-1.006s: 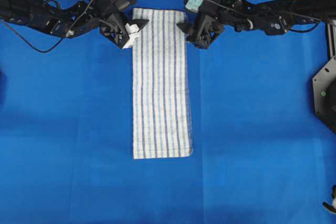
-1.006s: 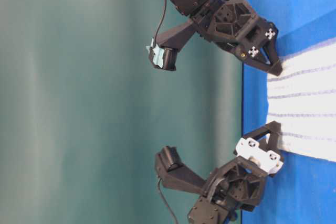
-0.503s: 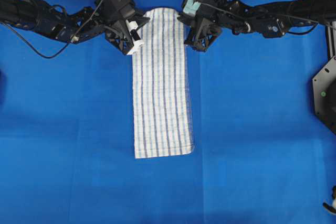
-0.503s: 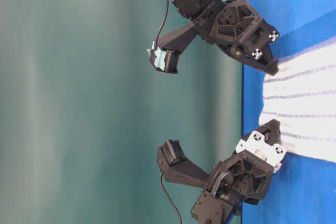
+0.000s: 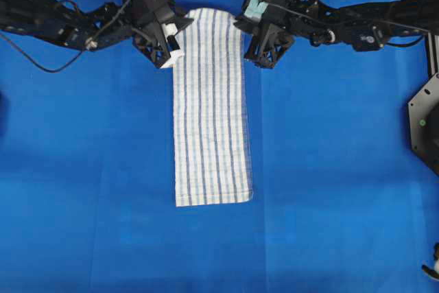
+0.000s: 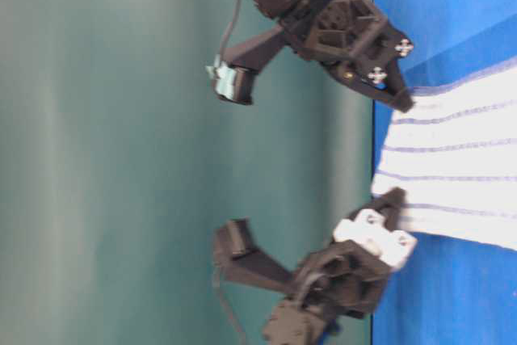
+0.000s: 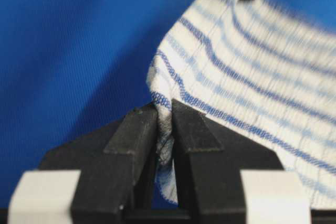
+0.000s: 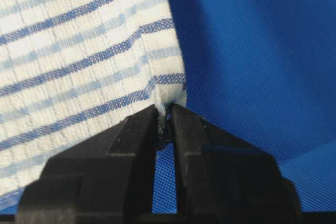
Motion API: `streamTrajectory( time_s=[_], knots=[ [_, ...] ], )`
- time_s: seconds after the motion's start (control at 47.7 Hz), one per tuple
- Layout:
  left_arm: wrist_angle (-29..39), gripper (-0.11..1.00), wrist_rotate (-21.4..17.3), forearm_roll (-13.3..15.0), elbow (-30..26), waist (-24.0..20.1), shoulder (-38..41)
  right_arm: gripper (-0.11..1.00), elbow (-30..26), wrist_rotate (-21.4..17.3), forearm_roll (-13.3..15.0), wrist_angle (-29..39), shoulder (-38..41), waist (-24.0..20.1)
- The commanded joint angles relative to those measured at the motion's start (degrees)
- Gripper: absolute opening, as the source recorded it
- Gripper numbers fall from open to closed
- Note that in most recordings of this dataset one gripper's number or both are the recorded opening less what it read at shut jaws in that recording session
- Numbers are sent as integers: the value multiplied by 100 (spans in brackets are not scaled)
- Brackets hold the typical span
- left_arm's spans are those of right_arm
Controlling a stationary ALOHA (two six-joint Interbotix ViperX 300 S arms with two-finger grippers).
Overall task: Fold the blue towel.
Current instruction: 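Fold the top end down toward the bottom with both grippers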
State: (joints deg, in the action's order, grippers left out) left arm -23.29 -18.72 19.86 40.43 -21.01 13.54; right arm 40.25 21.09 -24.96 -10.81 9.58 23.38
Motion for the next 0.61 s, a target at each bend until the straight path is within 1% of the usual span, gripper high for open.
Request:
streamTrajectory(
  time_s=[0.0, 0.21, 0.293, 0.419, 0.524, 0.587],
  knots=[
    [97, 4, -26, 0, -44, 53, -387, 14, 18, -9, -9, 9, -378, -79],
    [220, 4, 0, 0, 9, 308, -545, 14, 141, -18, -9, 26, -580, -211],
    [264, 4, 18, 9, 70, 431, -615, 14, 185, -26, -18, 105, -659, -334],
    [360, 4, 35, 35, 211, 773, -791, 14, 308, -105, -53, 246, -896, -677],
    [369, 4, 70, 53, 352, 1178, -1011, 14, 466, -237, -79, 290, -1151, -1046],
    [360, 4, 193, 53, 422, 1450, -1134, 14, 562, -316, -97, 299, -1310, -1266]
  ],
)
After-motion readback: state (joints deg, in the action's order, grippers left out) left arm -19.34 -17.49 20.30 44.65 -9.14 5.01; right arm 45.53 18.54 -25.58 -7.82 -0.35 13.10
